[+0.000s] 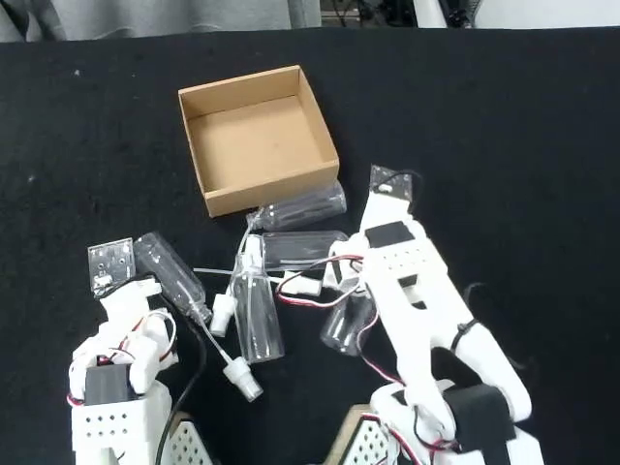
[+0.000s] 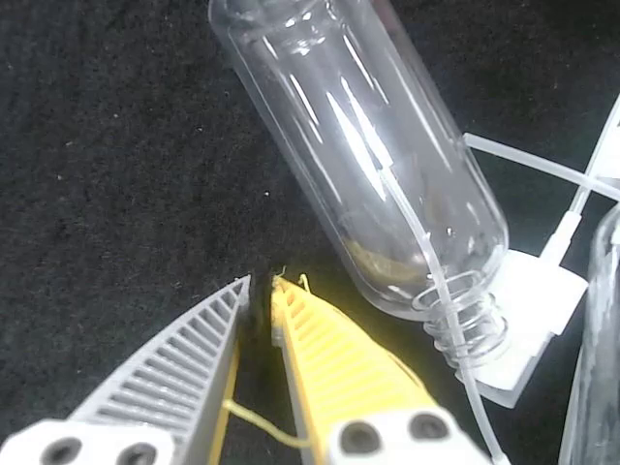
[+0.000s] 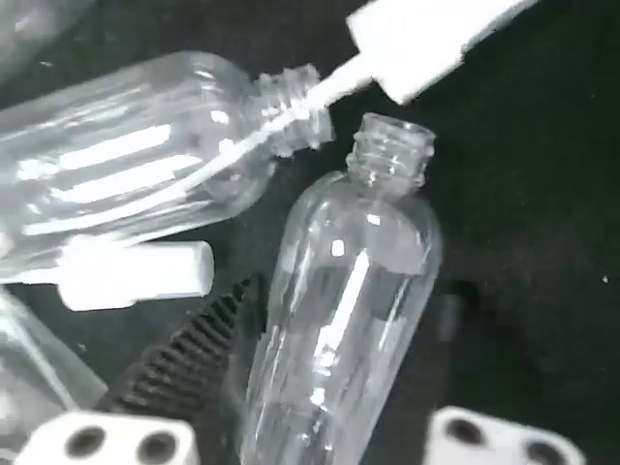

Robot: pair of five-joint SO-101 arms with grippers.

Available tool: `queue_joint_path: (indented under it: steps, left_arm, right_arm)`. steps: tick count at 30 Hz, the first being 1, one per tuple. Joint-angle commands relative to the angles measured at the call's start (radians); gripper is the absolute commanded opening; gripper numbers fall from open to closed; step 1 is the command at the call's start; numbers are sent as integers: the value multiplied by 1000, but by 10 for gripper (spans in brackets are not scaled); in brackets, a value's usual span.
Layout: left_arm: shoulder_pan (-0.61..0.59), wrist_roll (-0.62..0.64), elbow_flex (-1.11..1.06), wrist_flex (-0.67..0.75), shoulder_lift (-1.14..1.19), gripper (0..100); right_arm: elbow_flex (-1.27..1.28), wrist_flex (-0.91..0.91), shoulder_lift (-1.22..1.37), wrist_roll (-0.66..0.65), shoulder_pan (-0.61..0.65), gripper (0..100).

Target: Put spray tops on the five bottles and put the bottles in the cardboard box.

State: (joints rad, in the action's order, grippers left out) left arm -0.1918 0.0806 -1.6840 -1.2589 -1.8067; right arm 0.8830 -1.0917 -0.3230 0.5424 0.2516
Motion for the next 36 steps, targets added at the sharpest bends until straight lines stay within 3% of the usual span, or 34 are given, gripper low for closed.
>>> queue_joint_path:
  steps: [1, 15, 26, 36]
  left_arm:
    - [-5, -11, -16, -14, -12, 30]
    - [-5, -11, -16, -14, -12, 30]
    - [-5, -11, -16, -14, -12, 30]
    - [-5, -11, -16, -14, -12, 30]
  right_arm:
    - [-1, 14, 28, 12, -14, 325]
    - [-47, 6, 62, -14, -54, 140]
    - [-50, 5, 62, -249, -166, 66]
    - [-47, -12, 62, -486, -175, 25]
